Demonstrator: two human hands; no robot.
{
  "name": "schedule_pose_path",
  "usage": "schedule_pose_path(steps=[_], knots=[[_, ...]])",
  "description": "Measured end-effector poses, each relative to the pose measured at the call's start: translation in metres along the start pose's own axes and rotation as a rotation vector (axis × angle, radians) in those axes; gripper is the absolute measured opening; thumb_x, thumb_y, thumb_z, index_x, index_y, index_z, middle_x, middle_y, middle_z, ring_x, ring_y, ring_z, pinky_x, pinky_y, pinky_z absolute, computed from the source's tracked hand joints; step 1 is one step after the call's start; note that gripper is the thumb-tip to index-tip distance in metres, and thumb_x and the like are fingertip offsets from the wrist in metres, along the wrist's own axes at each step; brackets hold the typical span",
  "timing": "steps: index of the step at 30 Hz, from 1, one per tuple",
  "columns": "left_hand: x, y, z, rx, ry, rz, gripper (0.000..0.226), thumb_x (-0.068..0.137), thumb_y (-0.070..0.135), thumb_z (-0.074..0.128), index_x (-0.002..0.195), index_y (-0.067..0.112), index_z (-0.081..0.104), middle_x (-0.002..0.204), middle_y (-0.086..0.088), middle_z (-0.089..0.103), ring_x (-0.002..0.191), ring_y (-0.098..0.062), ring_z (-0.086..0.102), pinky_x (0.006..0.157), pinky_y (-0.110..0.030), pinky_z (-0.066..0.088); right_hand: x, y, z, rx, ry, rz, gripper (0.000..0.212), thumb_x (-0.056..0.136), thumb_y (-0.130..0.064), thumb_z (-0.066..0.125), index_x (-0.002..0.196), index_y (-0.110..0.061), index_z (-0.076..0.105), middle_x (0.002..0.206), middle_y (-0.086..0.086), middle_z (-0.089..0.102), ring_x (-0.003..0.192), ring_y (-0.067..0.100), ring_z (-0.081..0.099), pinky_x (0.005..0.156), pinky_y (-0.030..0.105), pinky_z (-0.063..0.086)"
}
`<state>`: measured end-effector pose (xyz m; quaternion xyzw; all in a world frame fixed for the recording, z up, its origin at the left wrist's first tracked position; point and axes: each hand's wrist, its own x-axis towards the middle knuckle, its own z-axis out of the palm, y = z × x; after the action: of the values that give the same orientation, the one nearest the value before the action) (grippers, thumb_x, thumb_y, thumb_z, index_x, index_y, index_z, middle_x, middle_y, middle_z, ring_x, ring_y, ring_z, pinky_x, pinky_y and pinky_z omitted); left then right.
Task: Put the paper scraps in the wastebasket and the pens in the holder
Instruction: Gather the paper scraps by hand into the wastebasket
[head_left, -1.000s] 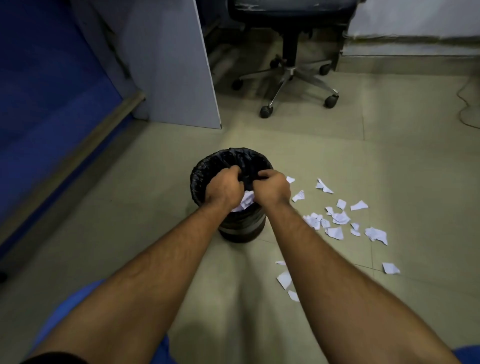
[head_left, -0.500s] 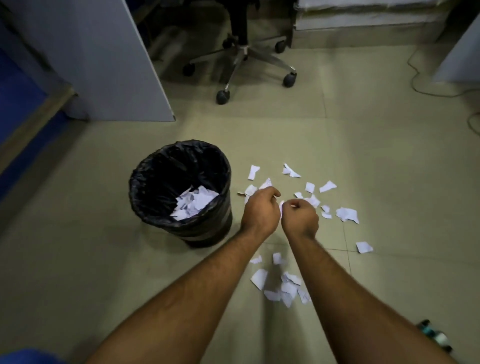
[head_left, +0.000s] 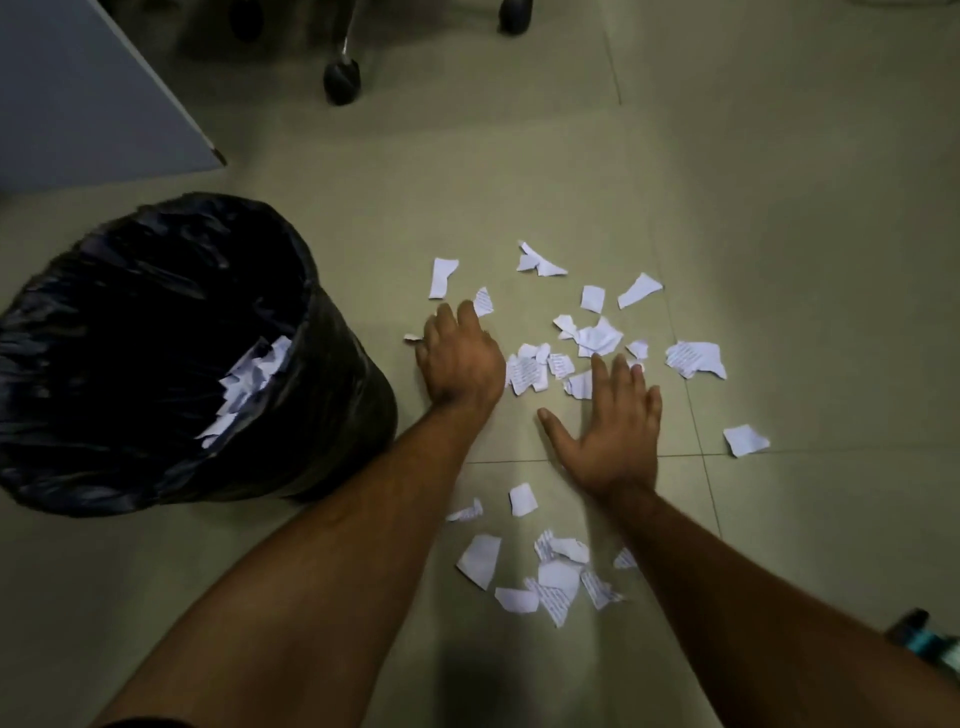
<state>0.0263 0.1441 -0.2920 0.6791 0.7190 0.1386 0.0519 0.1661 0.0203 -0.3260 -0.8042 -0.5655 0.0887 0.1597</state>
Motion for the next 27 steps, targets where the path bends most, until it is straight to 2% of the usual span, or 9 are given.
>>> schedule_pose_path(steps=[5, 7, 10, 12, 14, 18, 21, 23, 27], knots=[[-0.002, 0.002, 0.038, 0.077, -0.202, -0.037, 0.047, 0.096, 0.039, 0.045, 0.141, 0.025, 0.046, 0.155, -0.013, 0.034, 0.143, -0.034, 0.030, 0.114, -0.047, 0.024, -0.001, 0.007, 0.007, -0.024, -0.006, -0.008, 0.088, 0.085, -0.074, 0.043, 0.154, -0.020, 0.030, 0.161, 0.013, 0.026, 0.151, 0.031, 0.018, 0.122, 0.048, 0.009], [-0.029, 0.006, 0.043, 0.057, -0.119, 0.118, 0.041, 0.095, 0.036, 0.046, 0.132, 0.023, 0.057, 0.147, -0.013, 0.047, 0.136, -0.035, 0.043, 0.111, -0.044, 0.033, -0.001, 0.007, 0.007, -0.019, -0.006, -0.012, 0.082, 0.089, -0.070, 0.038, 0.153, -0.020, 0.031, 0.161, 0.014, 0.028, 0.151, 0.032, 0.019, 0.123, 0.050, 0.011], [-0.050, 0.003, 0.037, -0.072, -0.007, 0.316, 0.032, 0.089, 0.031, 0.046, 0.108, 0.023, 0.070, 0.125, -0.008, 0.065, 0.108, -0.029, 0.064, 0.090, -0.037, 0.047, 0.003, 0.002, 0.004, 0.000, 0.016, -0.002, 0.069, 0.095, -0.059, 0.033, 0.150, -0.018, 0.038, 0.158, 0.014, 0.034, 0.149, 0.033, 0.023, 0.121, 0.052, 0.016], [-0.031, 0.002, 0.028, -0.079, 0.035, 0.243, 0.033, 0.085, 0.031, 0.047, 0.107, 0.025, 0.071, 0.122, -0.006, 0.066, 0.100, -0.028, 0.064, 0.083, -0.036, 0.047, 0.004, 0.000, 0.003, 0.000, 0.011, 0.008, 0.065, 0.097, -0.055, 0.032, 0.149, -0.017, 0.040, 0.158, 0.014, 0.035, 0.149, 0.034, 0.024, 0.121, 0.052, 0.016], [0.006, 0.005, 0.026, -0.042, 0.105, 0.073, 0.040, 0.085, 0.032, 0.047, 0.117, 0.022, 0.067, 0.130, -0.010, 0.061, 0.108, -0.031, 0.061, 0.089, -0.039, 0.046, 0.004, -0.002, 0.003, -0.003, 0.011, 0.003, 0.063, 0.098, -0.052, 0.033, 0.149, -0.017, 0.040, 0.158, 0.013, 0.034, 0.149, 0.033, 0.024, 0.121, 0.051, 0.016], [0.061, 0.009, 0.040, 0.031, -0.129, -0.070, 0.053, 0.096, 0.042, 0.043, 0.143, 0.017, 0.045, 0.153, -0.016, 0.037, 0.139, -0.034, 0.037, 0.112, -0.044, 0.030, 0.006, -0.001, 0.005, 0.012, 0.016, 0.002, 0.062, 0.099, -0.050, 0.033, 0.150, -0.015, 0.039, 0.159, 0.011, 0.033, 0.150, 0.031, 0.024, 0.122, 0.050, 0.016], [0.040, 0.016, 0.048, 0.023, -0.071, 0.172, 0.041, 0.095, 0.037, 0.041, 0.116, 0.012, 0.065, 0.123, -0.015, 0.064, 0.112, -0.035, 0.059, 0.093, -0.040, 0.046, 0.003, 0.002, 0.007, 0.037, 0.030, 0.011, 0.064, 0.099, -0.050, 0.032, 0.150, -0.013, 0.037, 0.159, 0.010, 0.034, 0.150, 0.027, 0.025, 0.122, 0.049, 0.016], [0.014, 0.019, 0.047, -0.058, -0.011, 0.302, 0.032, 0.089, 0.029, 0.046, 0.104, 0.012, 0.068, 0.102, -0.009, 0.069, 0.093, -0.032, 0.064, 0.079, -0.038, 0.048, 0.004, 0.004, 0.006, 0.045, 0.041, 0.018, 0.062, 0.100, -0.048, 0.032, 0.150, -0.012, 0.037, 0.158, 0.010, 0.035, 0.149, 0.027, 0.026, 0.122, 0.050, 0.017], [0.029, 0.032, 0.042, -0.109, -0.003, 0.230, 0.044, 0.081, 0.029, 0.050, 0.121, 0.012, 0.060, 0.118, -0.010, 0.063, 0.102, -0.031, 0.060, 0.084, -0.039, 0.047, 0.006, 0.000, 0.007, 0.028, 0.042, 0.037, 0.059, 0.101, -0.042, 0.034, 0.151, -0.010, 0.035, 0.158, 0.011, 0.034, 0.149, 0.027, 0.026, 0.122, 0.049, 0.018]])
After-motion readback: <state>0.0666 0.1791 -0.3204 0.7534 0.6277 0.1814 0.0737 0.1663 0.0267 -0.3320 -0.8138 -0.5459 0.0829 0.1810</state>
